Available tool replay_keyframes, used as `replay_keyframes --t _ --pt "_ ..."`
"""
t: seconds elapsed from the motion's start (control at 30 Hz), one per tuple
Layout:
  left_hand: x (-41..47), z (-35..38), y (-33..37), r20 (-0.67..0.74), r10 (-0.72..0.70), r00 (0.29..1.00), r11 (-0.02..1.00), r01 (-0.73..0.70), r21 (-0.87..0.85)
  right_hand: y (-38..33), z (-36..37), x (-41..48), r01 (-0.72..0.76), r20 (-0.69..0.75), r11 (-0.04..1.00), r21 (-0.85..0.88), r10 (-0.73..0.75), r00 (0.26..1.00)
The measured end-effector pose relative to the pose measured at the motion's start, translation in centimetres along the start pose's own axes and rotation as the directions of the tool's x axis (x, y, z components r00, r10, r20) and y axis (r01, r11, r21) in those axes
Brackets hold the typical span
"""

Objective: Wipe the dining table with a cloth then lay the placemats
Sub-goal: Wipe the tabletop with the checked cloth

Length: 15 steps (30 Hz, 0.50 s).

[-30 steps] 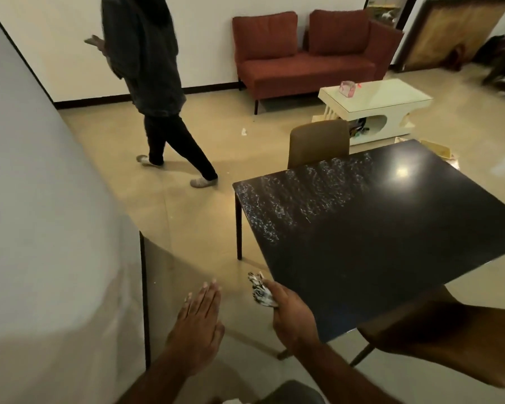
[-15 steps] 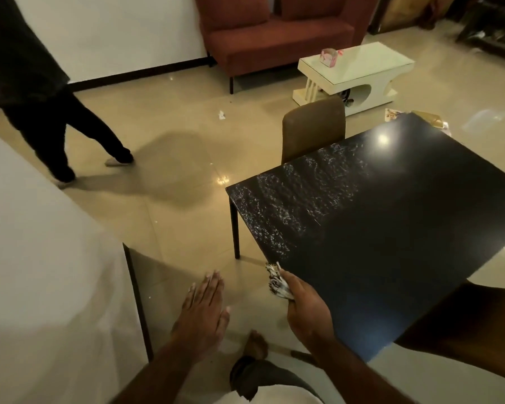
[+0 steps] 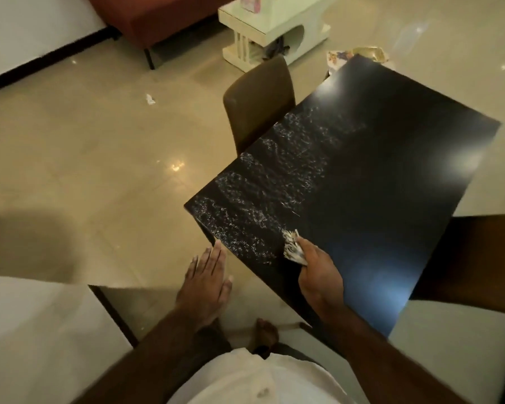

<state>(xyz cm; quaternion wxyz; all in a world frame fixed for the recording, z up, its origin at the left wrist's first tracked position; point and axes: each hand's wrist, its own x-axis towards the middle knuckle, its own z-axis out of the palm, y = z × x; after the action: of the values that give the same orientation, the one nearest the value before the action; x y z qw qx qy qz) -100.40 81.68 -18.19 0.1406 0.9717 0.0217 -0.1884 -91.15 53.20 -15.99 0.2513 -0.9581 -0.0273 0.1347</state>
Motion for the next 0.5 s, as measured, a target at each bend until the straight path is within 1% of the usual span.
replay_keyframes --t 0.13,0.27,0.33,0.43,0.5 --pt "6.0 -2.1 -2.3 0.028 0.120 0.992 0.989 -0.122 0.080 0.2 0.9 1.9 -0.135 -0.092 0.991 -0.023 0.132 0.987" --pt "11.9 -4.6 -4.9 0.059 0.266 0.962 0.955 -0.271 0.122 0.1 2.9 3.2 -0.278 -0.149 0.948 -0.156 0.255 0.955" --pt "15.2 -6.2 -6.4 0.061 0.331 0.942 0.928 -0.337 0.158 -0.7 4.6 3.5 -0.339 -0.174 0.930 -0.144 0.314 0.933" --pt "19.2 -8.1 -8.7 0.122 0.392 0.912 0.892 -0.409 0.191 -2.5 7.3 3.1 -0.418 -0.120 0.898 -0.140 0.403 0.907" --pt "21.1 -8.9 -10.0 0.165 0.433 0.886 0.859 -0.461 0.223 -4.0 9.2 2.3 -0.467 -0.126 0.872 -0.146 0.452 0.883"
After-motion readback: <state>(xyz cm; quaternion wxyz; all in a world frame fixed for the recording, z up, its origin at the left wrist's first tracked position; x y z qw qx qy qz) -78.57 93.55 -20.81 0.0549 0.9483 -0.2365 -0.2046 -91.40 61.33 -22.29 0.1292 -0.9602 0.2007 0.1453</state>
